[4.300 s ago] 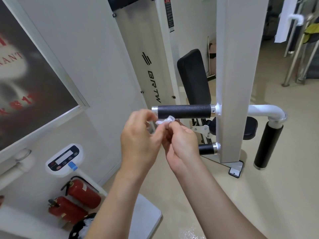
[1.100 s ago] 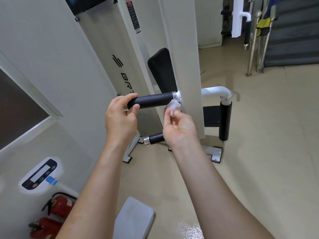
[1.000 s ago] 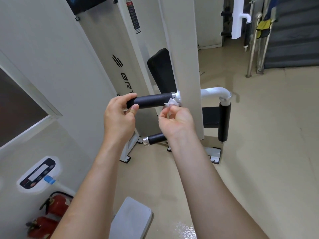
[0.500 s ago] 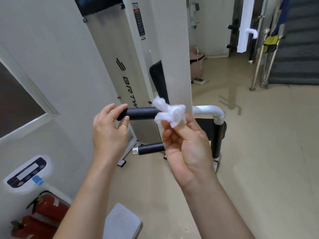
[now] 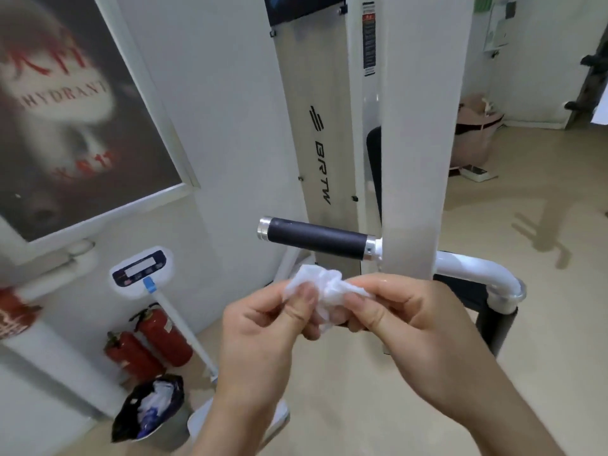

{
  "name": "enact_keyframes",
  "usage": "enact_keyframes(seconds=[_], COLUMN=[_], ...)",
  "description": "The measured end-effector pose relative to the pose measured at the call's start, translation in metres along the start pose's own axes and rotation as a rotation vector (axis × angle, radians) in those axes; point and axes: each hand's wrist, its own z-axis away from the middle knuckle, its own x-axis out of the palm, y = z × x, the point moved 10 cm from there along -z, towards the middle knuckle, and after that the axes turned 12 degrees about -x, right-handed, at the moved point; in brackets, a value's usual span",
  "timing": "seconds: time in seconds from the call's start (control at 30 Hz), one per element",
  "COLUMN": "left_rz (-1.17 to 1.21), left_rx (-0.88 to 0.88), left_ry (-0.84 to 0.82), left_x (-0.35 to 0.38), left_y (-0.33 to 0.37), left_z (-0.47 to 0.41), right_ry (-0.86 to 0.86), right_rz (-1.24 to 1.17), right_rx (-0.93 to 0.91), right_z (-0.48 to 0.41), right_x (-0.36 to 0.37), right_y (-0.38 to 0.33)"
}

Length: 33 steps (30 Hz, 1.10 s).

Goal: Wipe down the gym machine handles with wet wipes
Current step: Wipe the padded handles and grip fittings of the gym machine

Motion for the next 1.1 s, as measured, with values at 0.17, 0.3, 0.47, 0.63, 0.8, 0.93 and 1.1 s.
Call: enact_keyframes(seconds=[0.17, 0.3, 0.47, 0.63, 0.8, 0.93, 1.1], left_rz=[0.191, 0.065, 0.165, 0.336, 0.278, -0.085, -0.698], left_rx=[-0.117, 0.007, 0.019, -0.04, -0.104, -0.059, 0.054], left_ry=[0.028, 0.176, 0.485, 0.503, 0.469, 0.565, 0.314], left_x=[-0.013, -0.022, -0.028, 0.012, 0.072, 0.123, 0.243], left_y=[-0.022, -0.026, -0.031, -0.032, -0.027, -0.024, -0.052], left_z=[0.031, 0.075, 0.153, 0.198, 0.211, 0.219, 0.204], right_ry=[0.105, 0.018, 0.042, -0.172, -0.175, -0.06, 0.087], right_rz=[-0.396, -0.761, -0.498, -0.394, -0.466, -0.588, -0.613], right_rx=[0.138, 0.374, 0.299, 0.331, 0.335, 0.336, 0.412], right_z=[0.012, 0.038, 0.087, 0.152, 0.18, 0.187, 0.194], right_x=[-0.004, 0.037, 0.025, -0.008, -0.082, -0.157, -0.265], right_y=[0.006, 0.011, 0.011, 0.007, -0.008, 0.007, 0.047])
